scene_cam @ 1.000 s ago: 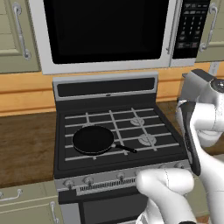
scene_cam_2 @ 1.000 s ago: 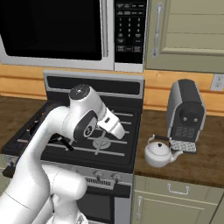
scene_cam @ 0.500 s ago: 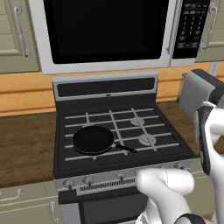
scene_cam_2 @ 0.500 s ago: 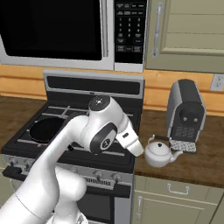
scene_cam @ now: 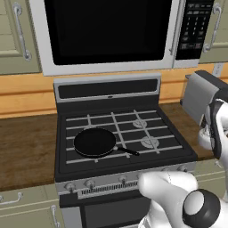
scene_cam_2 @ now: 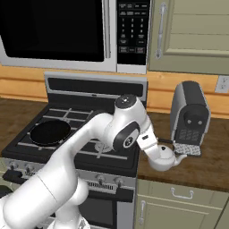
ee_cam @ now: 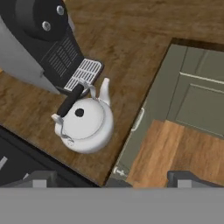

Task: Pick the kettle from the counter and place it on a stove burner. Then turn the burner on.

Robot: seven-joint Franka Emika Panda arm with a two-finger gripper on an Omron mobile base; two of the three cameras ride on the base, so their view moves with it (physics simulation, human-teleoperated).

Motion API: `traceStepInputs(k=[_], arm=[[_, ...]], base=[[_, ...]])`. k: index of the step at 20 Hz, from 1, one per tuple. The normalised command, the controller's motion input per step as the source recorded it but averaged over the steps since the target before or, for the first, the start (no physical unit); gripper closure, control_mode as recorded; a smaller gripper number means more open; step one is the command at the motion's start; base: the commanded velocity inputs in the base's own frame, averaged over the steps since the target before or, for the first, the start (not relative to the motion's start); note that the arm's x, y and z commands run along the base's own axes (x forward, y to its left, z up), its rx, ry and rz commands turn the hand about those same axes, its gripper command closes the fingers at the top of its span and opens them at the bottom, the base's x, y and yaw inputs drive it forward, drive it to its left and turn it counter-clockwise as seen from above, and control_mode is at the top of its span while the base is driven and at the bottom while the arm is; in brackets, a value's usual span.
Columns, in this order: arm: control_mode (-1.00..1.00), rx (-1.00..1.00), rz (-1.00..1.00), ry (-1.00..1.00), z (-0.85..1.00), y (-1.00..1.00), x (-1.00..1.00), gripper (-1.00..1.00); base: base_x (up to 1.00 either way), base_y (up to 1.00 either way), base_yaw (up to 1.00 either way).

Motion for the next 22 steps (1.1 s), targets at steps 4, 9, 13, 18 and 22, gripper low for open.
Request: traceStepInputs(k=[4, 9, 13, 18, 22], arm=[[-1.0, 0.07, 0.0, 0.02, -0.11, -0.05, 0.24, -1.0], [-1.0, 0.0, 0.0, 0.05, -0.21, 0.0, 0.31, -1.0], [-1.0, 0.0, 0.0, 0.01, -0.27, 0.0, 0.23, -1.0], [-1.0, 0.0, 0.0, 0.0, -0.24, 0.0, 0.17, -1.0], [-1.0, 0.0, 0.0, 0.01, -0.14, 0.0, 0.14, -1.0]], base=[[0.0, 0.0, 0.0], [0.0, 0.0, 0.0], [0.0, 0.0, 0.0], [0.0, 0.0, 0.0], [0.0, 0.0, 0.0]])
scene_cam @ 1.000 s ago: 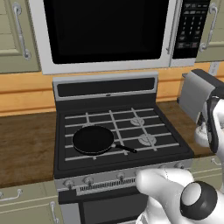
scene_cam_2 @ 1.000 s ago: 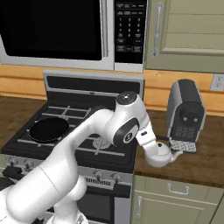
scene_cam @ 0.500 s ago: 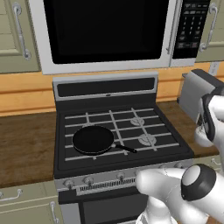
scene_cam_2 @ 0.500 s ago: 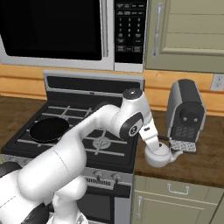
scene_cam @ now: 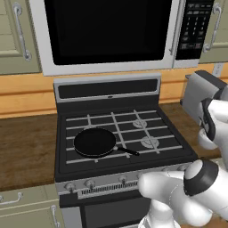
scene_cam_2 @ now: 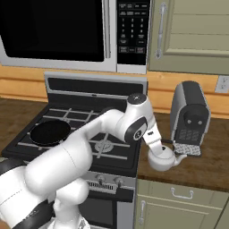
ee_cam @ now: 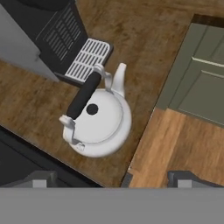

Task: Pick the kettle from the counter and place it on a stove burner. Then turn the burner on.

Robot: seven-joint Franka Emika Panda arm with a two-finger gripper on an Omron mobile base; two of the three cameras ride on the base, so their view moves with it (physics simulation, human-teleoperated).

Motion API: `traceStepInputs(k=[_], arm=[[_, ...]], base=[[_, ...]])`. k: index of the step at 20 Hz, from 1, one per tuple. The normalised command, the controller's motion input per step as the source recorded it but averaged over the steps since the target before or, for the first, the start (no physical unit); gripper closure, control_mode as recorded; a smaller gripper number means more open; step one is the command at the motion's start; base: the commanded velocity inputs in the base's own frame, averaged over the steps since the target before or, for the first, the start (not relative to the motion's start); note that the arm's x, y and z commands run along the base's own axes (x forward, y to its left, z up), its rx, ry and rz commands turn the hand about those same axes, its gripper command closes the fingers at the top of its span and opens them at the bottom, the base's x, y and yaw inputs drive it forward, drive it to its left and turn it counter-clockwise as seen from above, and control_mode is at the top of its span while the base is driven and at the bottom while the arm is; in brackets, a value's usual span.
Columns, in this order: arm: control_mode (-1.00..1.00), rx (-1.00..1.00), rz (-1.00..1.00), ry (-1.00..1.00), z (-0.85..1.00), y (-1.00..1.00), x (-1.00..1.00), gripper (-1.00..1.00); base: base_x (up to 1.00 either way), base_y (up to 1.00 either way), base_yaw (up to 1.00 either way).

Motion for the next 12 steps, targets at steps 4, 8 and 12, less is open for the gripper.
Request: traceStepInputs(k=[4, 8, 12], arm=[[-1.0, 0.0, 0.0, 0.0, -0.15, -0.02, 0.11, -1.0], [-1.0, 0.0, 0.0, 0.0, -0.15, -0.06, 0.13, -1.0], [-1.0, 0.0, 0.0, 0.0, -0.12, -0.08, 0.17, -1.0]], base=[[0.0, 0.0, 0.0], [0.0, 0.0, 0.0], [0.0, 0.0, 0.0]])
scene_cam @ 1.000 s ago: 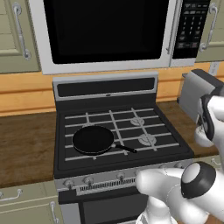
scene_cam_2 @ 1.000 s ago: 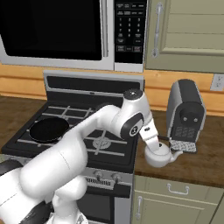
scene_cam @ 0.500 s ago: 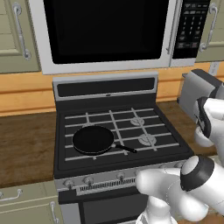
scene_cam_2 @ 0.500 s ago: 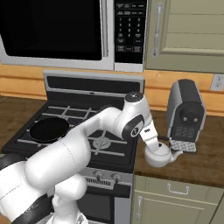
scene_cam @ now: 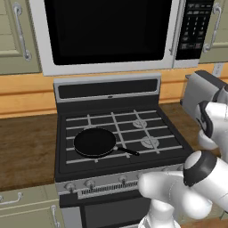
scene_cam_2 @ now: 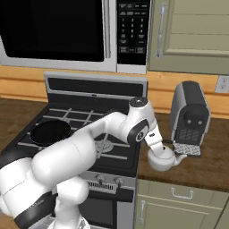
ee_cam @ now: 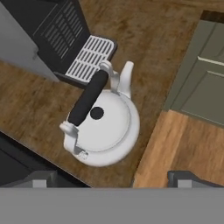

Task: Pick the kettle from the counter and place it on a stove burner. Then turn the burner on.

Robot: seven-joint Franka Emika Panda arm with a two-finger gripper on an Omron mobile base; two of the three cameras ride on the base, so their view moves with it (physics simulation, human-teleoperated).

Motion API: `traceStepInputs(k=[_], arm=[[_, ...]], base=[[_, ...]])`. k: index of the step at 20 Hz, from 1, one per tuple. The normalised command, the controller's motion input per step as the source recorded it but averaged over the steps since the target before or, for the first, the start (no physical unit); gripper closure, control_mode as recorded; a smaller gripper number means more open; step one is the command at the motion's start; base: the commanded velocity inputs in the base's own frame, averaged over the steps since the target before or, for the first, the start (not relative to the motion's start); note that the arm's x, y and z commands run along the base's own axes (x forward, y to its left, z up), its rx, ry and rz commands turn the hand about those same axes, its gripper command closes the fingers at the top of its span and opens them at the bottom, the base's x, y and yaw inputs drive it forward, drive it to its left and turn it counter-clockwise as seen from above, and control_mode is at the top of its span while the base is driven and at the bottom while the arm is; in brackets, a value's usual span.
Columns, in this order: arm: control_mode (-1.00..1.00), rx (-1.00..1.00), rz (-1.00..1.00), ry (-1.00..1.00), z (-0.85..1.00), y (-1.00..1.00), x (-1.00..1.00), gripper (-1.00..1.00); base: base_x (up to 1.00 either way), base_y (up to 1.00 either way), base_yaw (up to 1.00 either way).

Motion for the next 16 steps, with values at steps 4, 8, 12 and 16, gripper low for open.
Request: traceStepInputs(k=[4, 8, 12, 16], arm=[[-1.0, 0.0, 0.0, 0.0, -0.09, -0.1, 0.24, -1.0], [-1.0, 0.03, 0.0, 0.0, -0.06, -0.24, 0.2, -1.0], [-1.0, 0.03, 0.0, 0.0, -0.1, -0.26, 0.17, -1.0], [-1.0, 0.01, 0.0, 0.0, -0.12, -0.12, 0.18, -1.0]], base=[[0.0, 0.0, 0.0], [0.0, 0.0, 0.0], [0.0, 0.0, 0.0], [0.0, 0.0, 0.0]])
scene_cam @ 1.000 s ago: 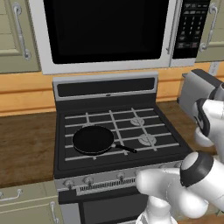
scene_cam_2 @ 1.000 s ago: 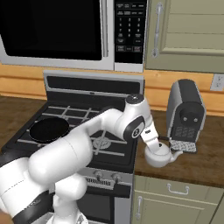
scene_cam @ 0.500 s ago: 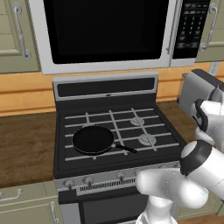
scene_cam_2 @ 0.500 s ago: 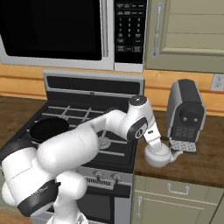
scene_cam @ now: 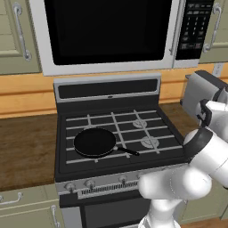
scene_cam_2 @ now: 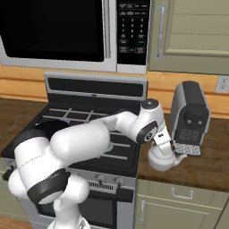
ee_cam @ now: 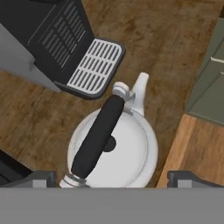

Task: Pick the kettle from the counter and place it on a stove burner. Then turn the burner on.

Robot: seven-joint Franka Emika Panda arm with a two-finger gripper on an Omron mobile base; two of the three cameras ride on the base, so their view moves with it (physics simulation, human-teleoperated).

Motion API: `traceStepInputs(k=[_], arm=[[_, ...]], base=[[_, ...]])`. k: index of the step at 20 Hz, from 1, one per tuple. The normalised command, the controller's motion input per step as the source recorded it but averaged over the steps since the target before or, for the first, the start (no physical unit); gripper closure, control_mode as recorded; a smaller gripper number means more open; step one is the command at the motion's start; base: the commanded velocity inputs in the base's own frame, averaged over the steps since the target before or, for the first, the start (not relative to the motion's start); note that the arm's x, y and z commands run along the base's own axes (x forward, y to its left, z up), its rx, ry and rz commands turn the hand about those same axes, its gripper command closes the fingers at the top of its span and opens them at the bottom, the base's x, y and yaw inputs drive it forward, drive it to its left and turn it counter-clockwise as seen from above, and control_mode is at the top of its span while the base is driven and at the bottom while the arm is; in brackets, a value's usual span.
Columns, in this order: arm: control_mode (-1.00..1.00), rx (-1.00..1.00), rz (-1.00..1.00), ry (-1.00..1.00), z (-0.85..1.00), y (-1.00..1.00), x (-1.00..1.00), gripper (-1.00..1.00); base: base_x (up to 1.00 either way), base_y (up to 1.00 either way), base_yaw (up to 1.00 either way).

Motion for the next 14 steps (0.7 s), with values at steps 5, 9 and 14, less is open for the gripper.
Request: traceStepInputs(k=[5, 9, 14], arm=[[-1.0, 0.0, 0.0, 0.0, -0.13, -0.05, 0.21, -1.0], [-1.0, 0.0, 0.0, 0.0, -0.17, -0.04, 0.21, -1.0], [-1.0, 0.0, 0.0, 0.0, -0.17, -0.06, 0.22, -1.0]], base=[[0.0, 0.0, 0.0], [0.0, 0.0, 0.0], [0.0, 0.0, 0.0]])
